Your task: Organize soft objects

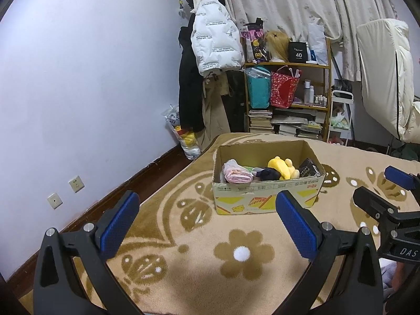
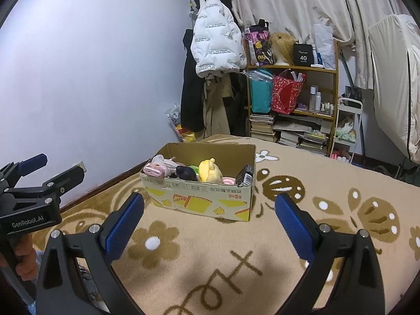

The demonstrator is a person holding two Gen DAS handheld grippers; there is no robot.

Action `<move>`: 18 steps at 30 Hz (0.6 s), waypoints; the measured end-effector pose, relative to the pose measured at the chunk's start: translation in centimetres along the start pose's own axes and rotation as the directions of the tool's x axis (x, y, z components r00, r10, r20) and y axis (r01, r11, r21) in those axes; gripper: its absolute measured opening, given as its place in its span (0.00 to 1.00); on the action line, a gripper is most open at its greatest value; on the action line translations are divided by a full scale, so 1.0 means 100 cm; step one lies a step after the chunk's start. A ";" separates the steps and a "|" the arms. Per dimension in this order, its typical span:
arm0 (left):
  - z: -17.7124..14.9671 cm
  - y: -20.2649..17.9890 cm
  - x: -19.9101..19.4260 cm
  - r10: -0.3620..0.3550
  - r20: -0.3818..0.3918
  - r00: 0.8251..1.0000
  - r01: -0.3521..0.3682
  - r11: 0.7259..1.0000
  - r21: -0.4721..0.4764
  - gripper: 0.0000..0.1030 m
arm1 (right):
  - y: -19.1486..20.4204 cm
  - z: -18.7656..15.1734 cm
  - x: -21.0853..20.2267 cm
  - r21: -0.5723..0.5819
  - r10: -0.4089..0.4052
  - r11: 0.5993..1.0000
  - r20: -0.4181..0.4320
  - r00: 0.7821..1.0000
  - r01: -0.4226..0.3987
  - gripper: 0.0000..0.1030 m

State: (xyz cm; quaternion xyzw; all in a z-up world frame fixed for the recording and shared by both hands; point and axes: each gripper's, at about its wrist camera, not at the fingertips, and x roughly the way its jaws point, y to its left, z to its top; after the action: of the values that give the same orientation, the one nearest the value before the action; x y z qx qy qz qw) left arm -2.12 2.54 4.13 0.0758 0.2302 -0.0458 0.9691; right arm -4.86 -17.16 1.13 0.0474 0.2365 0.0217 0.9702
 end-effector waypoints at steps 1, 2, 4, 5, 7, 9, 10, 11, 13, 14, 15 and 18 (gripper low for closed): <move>0.000 0.000 0.000 0.002 -0.001 1.000 -0.002 1.000 0.000 1.00 | 0.000 0.000 0.000 0.002 0.002 1.000 0.000 1.000 -0.002 1.00; 0.000 0.000 0.000 0.003 -0.002 1.000 -0.003 1.000 0.000 1.00 | 0.000 -0.001 0.000 0.001 0.000 1.000 0.000 1.000 0.000 1.00; 0.000 0.000 0.001 0.008 -0.003 1.000 -0.008 1.000 -0.001 1.00 | 0.001 0.000 0.000 0.001 0.002 1.000 0.000 1.000 -0.002 1.00; 0.000 0.000 0.002 0.005 -0.004 1.000 -0.005 1.000 -0.001 1.00 | 0.000 -0.001 0.000 0.000 0.000 1.000 -0.002 1.000 0.000 1.00; 0.000 0.000 0.002 -0.012 -0.010 1.000 0.012 1.000 -0.002 0.99 | 0.001 0.000 0.000 0.002 0.003 1.000 0.000 1.000 -0.003 1.00; -0.001 -0.002 0.002 -0.004 -0.009 1.000 0.004 1.000 0.003 0.99 | 0.001 -0.001 0.000 0.002 0.003 1.000 -0.003 1.000 -0.003 1.00; -0.001 -0.002 0.002 -0.003 -0.009 1.000 0.003 1.000 0.004 1.00 | 0.001 -0.001 0.001 0.003 0.007 1.000 -0.007 1.000 -0.007 1.00; -0.001 -0.002 0.002 -0.003 -0.010 1.000 0.004 1.000 0.004 1.00 | 0.000 -0.001 0.001 0.003 0.009 1.000 -0.009 1.000 -0.009 1.00; -0.001 -0.003 0.002 -0.001 -0.012 1.000 0.001 1.000 0.003 1.00 | 0.000 -0.001 0.001 -0.002 0.009 1.000 -0.010 1.000 -0.009 1.00; -0.001 -0.004 0.002 0.002 -0.013 1.000 -0.002 1.000 0.002 1.00 | 0.000 -0.002 0.001 -0.001 0.009 1.000 -0.010 1.000 -0.009 1.00; -0.001 -0.004 0.002 0.005 -0.013 1.000 -0.005 1.000 0.002 1.00 | 0.000 -0.002 0.001 -0.001 0.011 1.000 -0.010 1.000 -0.011 1.00; -0.002 -0.003 0.002 0.007 -0.014 1.000 -0.007 1.000 0.001 1.00 | 0.000 -0.002 0.001 -0.003 0.009 1.000 -0.010 1.000 -0.009 1.00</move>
State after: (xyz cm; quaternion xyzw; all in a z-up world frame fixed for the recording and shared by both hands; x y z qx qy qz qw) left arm -2.01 2.29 3.84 0.0772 0.2369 -0.0419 0.9676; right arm -4.86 -17.10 0.87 0.0466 0.2413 0.0267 0.9690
